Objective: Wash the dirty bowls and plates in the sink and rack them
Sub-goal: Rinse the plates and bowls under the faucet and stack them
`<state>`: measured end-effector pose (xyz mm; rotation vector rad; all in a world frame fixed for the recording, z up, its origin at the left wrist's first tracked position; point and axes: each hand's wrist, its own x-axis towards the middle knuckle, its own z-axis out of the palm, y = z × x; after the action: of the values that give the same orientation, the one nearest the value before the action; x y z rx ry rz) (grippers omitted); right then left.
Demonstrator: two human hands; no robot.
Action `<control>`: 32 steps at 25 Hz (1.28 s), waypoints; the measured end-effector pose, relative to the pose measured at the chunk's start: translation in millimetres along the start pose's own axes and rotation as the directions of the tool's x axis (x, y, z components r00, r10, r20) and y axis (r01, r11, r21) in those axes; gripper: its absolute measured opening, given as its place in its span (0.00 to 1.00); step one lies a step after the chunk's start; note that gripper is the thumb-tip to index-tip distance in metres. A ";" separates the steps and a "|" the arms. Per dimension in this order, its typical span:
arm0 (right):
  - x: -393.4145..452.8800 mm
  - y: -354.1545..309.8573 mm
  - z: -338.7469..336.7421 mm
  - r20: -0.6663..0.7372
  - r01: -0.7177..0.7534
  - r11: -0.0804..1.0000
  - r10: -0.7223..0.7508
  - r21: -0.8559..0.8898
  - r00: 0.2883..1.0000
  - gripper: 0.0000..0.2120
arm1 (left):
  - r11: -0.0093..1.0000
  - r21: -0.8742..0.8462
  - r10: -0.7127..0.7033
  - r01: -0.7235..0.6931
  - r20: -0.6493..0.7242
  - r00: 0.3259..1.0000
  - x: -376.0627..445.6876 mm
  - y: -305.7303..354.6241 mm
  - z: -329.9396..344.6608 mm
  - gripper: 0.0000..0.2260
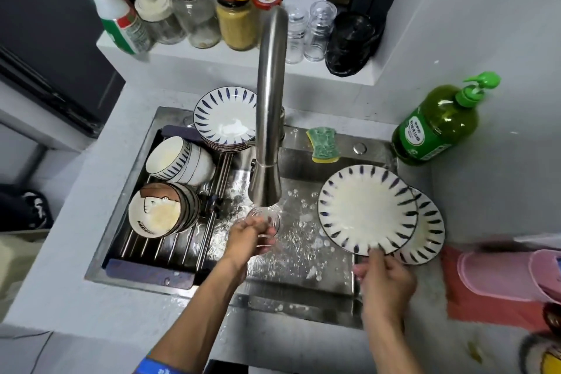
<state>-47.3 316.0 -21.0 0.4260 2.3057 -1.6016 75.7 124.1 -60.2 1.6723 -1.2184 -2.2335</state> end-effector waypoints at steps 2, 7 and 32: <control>-25.9 -0.2 30.6 0.152 0.005 1.000 0.000 -0.028 0.988 0.17 | 0.998 -0.064 0.001 0.002 0.056 0.998 -6.8 -3.4 -1.8 0.13; -44.9 7.6 84.0 0.339 -0.007 0.997 0.031 -0.071 0.940 0.19 | 0.937 -0.347 0.049 -0.038 0.021 0.999 -6.8 -2.7 -19.0 0.19; -46.6 32.9 115.4 0.836 0.918 0.389 -0.476 -0.079 0.273 0.16 | 0.974 -0.010 0.223 -0.228 -0.169 0.960 -22.8 32.2 -25.8 0.17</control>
<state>17.3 215.3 -68.5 -1.4602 2.1608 -0.8576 94.6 100.2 -24.2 1.5831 -1.2577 -1.9288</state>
